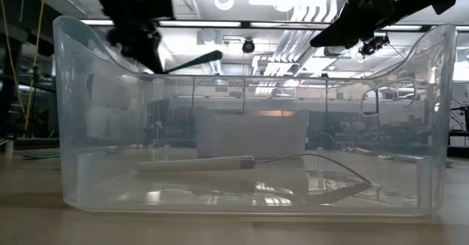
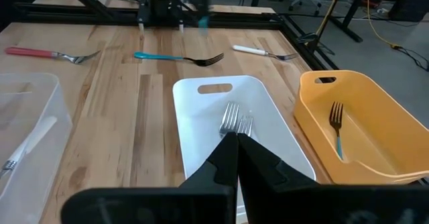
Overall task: Sort silverware by color (type)
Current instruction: Put the bottom left blue fork into the yellow bin
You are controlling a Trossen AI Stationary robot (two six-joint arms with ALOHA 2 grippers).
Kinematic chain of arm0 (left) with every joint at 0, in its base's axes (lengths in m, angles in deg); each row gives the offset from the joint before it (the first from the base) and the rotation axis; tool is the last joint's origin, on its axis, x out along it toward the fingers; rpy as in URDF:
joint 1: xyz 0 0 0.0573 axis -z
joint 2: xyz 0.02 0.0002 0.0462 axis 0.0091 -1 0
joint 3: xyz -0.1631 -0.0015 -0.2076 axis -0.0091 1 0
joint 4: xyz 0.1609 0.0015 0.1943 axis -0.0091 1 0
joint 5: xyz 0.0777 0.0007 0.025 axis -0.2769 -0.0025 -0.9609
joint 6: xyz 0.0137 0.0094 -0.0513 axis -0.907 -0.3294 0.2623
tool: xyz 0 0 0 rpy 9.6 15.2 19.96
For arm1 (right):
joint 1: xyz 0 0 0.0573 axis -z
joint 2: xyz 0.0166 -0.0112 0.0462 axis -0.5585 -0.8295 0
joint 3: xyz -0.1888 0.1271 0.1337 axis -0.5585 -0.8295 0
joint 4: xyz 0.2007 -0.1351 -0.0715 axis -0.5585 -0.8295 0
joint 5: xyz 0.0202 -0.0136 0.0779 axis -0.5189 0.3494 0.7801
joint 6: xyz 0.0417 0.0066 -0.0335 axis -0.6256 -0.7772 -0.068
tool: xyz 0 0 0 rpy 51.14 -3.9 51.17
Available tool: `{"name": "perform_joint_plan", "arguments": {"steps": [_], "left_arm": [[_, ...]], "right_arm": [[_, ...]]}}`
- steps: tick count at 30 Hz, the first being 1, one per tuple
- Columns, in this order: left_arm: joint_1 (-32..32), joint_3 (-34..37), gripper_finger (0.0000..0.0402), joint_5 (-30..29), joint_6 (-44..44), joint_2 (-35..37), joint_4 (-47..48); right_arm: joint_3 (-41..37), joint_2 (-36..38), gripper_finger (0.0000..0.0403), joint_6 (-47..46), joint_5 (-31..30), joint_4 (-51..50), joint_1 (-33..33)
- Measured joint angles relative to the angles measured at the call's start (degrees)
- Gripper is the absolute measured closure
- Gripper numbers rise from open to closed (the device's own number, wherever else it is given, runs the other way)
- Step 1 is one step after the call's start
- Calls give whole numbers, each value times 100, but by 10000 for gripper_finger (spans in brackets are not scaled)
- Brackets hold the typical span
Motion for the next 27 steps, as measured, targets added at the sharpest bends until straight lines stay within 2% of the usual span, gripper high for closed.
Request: {"name": "perform_joint_plan", "arguments": {"steps": [5,9,14,19,27], "left_arm": [[-954,-511,401,124,-998,-255,-573],[-1396,-1126,401,382,-1711,-782,-710],[-1764,-1828,401,446,-2377,-1568,-721],[-2003,-2363,401,986,-2737,-2223,-739],[-2353,-2798,401,1375,-3489,-3055,-1059]], "right_arm": [[0,0,403,56,0,64,2],[0,0,403,109,0,96,2],[0,0,403,166,0,124,2],[0,0,403,207,-1,127,2],[0,0,403,209,-2,177,2]]}}
